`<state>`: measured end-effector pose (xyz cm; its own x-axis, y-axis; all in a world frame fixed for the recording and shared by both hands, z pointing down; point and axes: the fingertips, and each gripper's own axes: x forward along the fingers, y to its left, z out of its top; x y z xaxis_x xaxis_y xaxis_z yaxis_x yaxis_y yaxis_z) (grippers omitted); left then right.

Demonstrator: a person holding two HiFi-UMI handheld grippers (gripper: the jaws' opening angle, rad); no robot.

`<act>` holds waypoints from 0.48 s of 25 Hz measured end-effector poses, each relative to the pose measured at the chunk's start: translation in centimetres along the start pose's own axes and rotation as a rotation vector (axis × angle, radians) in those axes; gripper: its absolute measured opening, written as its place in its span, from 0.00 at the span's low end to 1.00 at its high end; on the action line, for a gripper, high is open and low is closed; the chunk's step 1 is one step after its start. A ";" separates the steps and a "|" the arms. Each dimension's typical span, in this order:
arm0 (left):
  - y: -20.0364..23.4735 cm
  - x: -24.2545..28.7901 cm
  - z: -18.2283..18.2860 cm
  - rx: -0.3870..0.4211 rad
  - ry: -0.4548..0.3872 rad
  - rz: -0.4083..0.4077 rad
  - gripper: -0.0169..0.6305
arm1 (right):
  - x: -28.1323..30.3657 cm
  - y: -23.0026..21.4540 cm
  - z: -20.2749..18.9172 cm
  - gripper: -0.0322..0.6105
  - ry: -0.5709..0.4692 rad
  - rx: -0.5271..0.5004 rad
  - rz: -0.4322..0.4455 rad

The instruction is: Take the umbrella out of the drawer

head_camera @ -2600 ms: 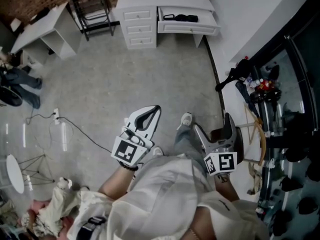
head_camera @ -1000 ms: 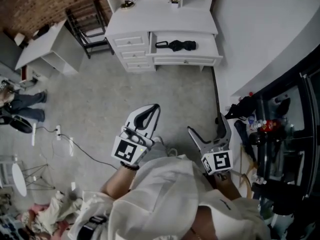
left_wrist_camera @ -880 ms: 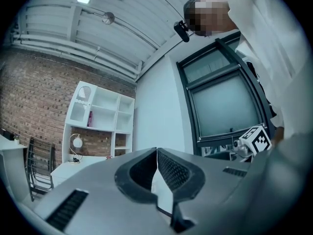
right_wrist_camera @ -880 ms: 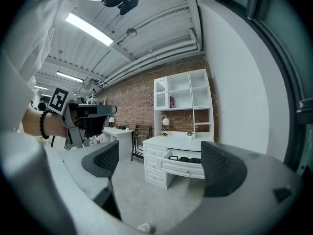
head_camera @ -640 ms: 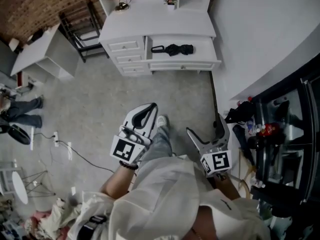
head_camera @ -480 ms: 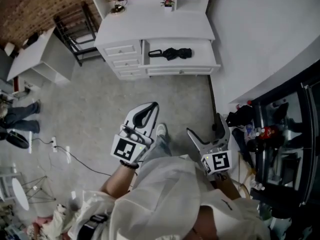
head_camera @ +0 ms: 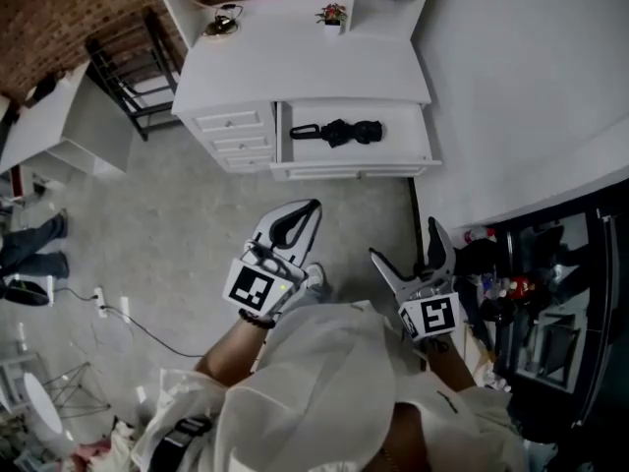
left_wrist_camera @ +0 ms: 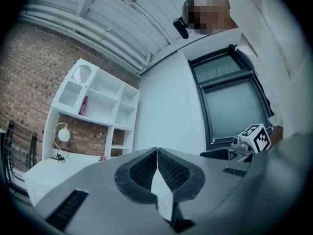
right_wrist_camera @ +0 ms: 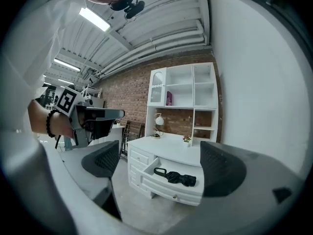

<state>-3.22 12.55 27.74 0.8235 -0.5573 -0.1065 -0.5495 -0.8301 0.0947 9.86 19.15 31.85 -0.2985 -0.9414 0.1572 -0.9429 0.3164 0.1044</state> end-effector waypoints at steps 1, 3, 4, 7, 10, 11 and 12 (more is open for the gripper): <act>1.0 0.6 -0.1 -0.001 0.002 -0.004 0.07 | 1.2 -0.3 0.0 0.84 0.004 -0.003 0.003; 3.1 2.1 -0.5 -0.005 0.013 -0.011 0.07 | 3.7 -1.1 0.1 0.84 0.009 -0.002 0.006; 4.1 2.9 -0.8 -0.008 0.020 -0.012 0.07 | 5.0 -1.7 0.0 0.84 0.011 0.003 0.003; 6.9 4.9 -1.6 -0.025 0.029 -0.004 0.07 | 8.0 -3.2 -0.6 0.84 0.035 0.005 0.001; 8.4 6.2 -2.1 -0.032 0.031 -0.006 0.07 | 9.7 -4.0 -0.6 0.84 0.046 -0.002 0.007; 8.9 6.8 -2.3 -0.034 0.036 -0.006 0.07 | 10.4 -4.5 -0.7 0.84 0.050 -0.002 0.008; 9.3 7.5 -2.6 -0.037 0.040 -0.005 0.07 | 11.0 -5.0 -0.9 0.84 0.053 0.000 0.008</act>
<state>-1.82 0.67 30.40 0.8316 -0.5512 -0.0679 -0.5403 -0.8312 0.1310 11.44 7.29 33.90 -0.2980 -0.9313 0.2095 -0.9404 0.3241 0.1027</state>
